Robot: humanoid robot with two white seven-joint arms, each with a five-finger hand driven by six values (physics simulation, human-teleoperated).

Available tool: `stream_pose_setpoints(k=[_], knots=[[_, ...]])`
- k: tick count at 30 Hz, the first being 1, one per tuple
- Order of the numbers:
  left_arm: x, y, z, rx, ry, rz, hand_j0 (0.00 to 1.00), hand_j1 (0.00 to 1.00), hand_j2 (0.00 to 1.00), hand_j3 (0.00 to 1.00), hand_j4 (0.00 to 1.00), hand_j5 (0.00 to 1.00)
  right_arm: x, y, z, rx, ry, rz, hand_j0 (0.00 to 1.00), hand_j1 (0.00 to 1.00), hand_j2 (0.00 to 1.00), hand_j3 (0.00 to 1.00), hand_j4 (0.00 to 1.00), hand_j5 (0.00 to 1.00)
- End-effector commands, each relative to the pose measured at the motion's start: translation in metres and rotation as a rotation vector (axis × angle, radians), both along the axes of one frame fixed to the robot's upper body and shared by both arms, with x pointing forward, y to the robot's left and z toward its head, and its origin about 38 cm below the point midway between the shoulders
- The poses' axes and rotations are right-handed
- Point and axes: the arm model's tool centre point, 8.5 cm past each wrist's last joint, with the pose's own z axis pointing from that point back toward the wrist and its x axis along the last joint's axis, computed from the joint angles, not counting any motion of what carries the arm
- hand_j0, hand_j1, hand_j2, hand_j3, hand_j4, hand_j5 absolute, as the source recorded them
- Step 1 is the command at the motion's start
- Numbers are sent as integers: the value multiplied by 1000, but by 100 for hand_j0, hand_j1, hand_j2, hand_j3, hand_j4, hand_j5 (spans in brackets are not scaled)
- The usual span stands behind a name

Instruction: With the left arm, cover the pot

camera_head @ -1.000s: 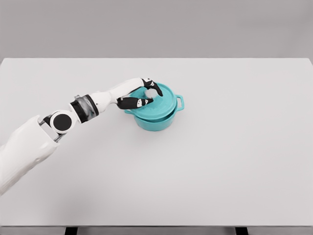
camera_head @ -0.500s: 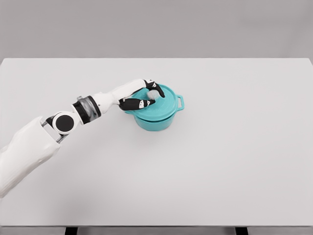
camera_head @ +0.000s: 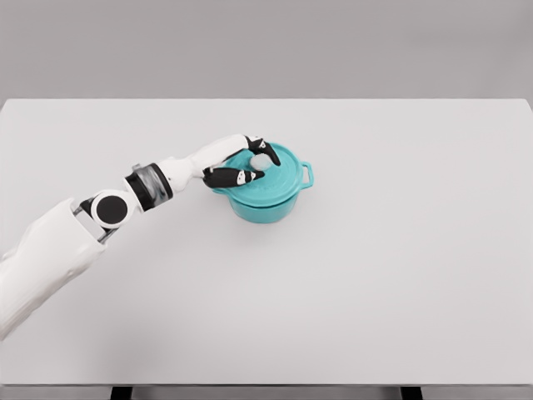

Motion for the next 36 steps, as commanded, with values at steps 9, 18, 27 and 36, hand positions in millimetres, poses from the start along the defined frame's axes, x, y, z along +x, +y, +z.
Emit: stream_pose_setpoints(k=[9, 18, 27, 36], knots=[[0, 1, -1, 2, 2, 0, 53, 53, 53, 53, 53, 53, 0, 0, 0, 0, 0, 1, 100, 100, 100, 100, 100, 100], [0, 2, 0, 3, 1, 1, 57, 57, 57, 57, 57, 57, 0, 0, 0, 0, 0, 1, 100, 100, 100, 100, 100, 100], [0, 2, 0, 1, 0, 1, 64, 64, 64, 64, 64, 64, 0, 0, 0, 0, 0, 1, 100, 100, 100, 100, 100, 100], [0, 2, 1, -4, -3, -2, 65, 65, 65, 65, 65, 65, 0, 0, 0, 0, 0, 1, 100, 100, 100, 100, 100, 100]])
